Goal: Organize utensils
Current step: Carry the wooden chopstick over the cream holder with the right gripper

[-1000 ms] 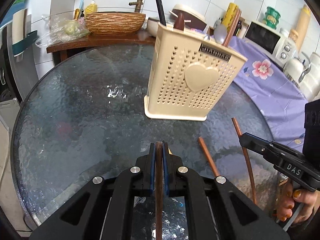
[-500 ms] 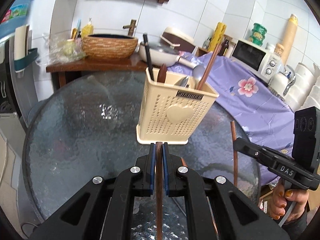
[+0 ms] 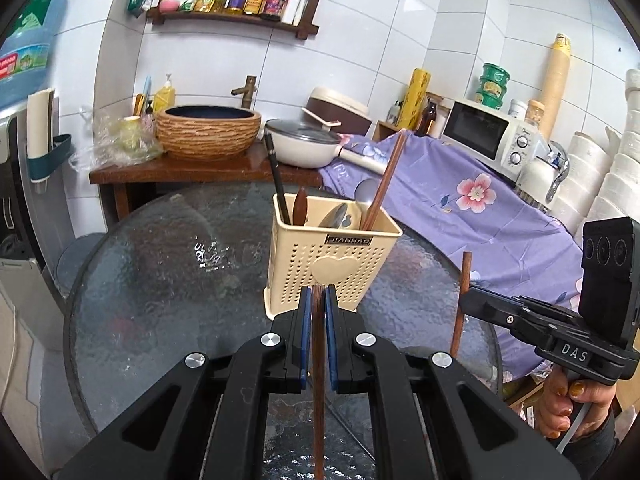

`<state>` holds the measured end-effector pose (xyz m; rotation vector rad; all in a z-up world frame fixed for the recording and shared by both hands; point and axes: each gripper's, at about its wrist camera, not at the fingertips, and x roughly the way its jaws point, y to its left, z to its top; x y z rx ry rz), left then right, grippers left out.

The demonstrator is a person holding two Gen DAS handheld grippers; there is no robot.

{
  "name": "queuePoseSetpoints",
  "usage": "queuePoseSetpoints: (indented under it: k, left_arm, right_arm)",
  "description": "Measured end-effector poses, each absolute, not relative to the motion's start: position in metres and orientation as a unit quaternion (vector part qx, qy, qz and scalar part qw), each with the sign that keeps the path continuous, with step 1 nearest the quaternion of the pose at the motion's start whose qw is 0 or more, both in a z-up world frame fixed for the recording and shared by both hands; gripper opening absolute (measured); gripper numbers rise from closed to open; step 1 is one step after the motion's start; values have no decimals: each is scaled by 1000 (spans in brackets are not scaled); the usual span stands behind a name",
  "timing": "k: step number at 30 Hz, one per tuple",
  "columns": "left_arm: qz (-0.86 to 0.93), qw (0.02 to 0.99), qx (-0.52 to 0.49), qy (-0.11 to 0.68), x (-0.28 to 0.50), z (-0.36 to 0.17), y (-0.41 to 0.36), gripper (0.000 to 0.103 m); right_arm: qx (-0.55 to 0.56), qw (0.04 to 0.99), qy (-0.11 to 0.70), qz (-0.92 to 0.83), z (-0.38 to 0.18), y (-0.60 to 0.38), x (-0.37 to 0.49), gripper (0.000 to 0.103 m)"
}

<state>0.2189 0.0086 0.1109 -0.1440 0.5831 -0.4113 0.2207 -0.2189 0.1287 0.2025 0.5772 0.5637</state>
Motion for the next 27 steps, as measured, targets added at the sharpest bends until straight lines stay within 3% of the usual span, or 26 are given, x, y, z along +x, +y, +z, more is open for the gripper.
queuePoseSetpoints:
  k: [27]
  left_arm:
    - [-233, 941, -48, 242, 212, 162, -5, 7]
  right_arm:
    - [82, 929, 233, 275, 183, -214, 225, 7]
